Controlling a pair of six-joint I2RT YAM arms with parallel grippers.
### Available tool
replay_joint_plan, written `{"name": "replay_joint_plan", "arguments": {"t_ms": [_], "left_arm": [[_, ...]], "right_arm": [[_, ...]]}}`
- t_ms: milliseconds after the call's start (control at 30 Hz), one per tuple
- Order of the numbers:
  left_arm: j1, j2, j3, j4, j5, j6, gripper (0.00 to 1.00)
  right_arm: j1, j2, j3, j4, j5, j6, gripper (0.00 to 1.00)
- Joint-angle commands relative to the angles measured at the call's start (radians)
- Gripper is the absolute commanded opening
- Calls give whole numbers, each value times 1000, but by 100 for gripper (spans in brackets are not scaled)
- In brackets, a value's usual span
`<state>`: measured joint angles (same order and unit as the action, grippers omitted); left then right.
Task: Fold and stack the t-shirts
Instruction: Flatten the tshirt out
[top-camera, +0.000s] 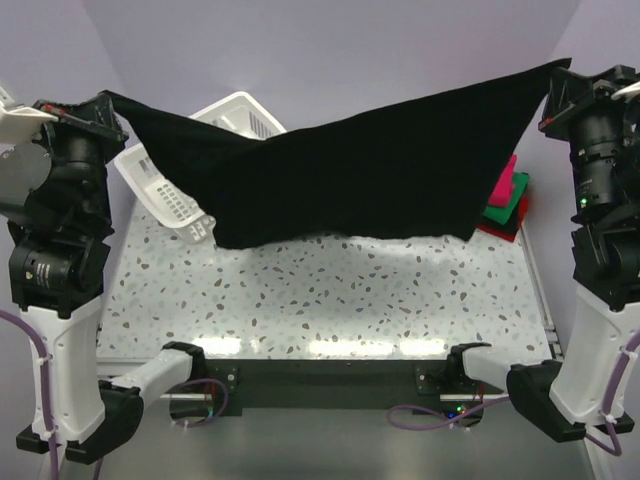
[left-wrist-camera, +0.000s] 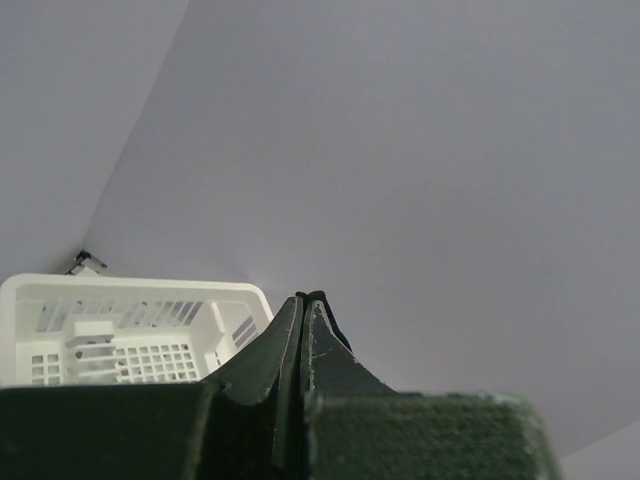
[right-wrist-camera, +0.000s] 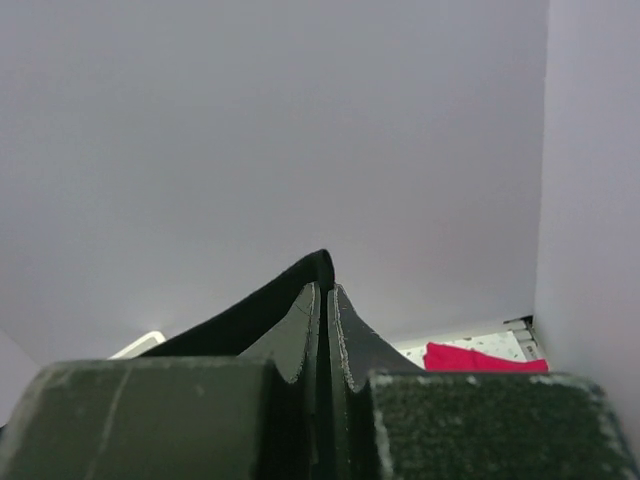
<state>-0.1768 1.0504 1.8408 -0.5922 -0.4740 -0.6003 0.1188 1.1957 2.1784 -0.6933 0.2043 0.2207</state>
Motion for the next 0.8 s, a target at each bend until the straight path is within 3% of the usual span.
{"name": "replay_joint_plan", "arguments": {"t_ms": [0, 267, 367, 500, 567, 767], "left_arm": [[11, 9, 57, 77, -2, 74, 0], [10, 307, 110, 180, 349, 42, 0], [7, 481, 242, 175, 432, 40, 0], [7, 586, 363, 175, 469, 30, 0], [2, 594, 413, 192, 491, 30, 0], [2, 504, 370, 264, 477, 34, 0]], "right_arm": [[-2, -15, 18, 107, 79, -58, 0], [-2, 113, -147, 159, 66, -37, 0], [-1, 189, -163, 153, 49, -34, 0], [-4, 246, -155, 141, 34, -8, 0], [-2, 251, -140, 140, 27, 2, 0], [-4, 194, -123, 173, 52, -7, 0]]}}
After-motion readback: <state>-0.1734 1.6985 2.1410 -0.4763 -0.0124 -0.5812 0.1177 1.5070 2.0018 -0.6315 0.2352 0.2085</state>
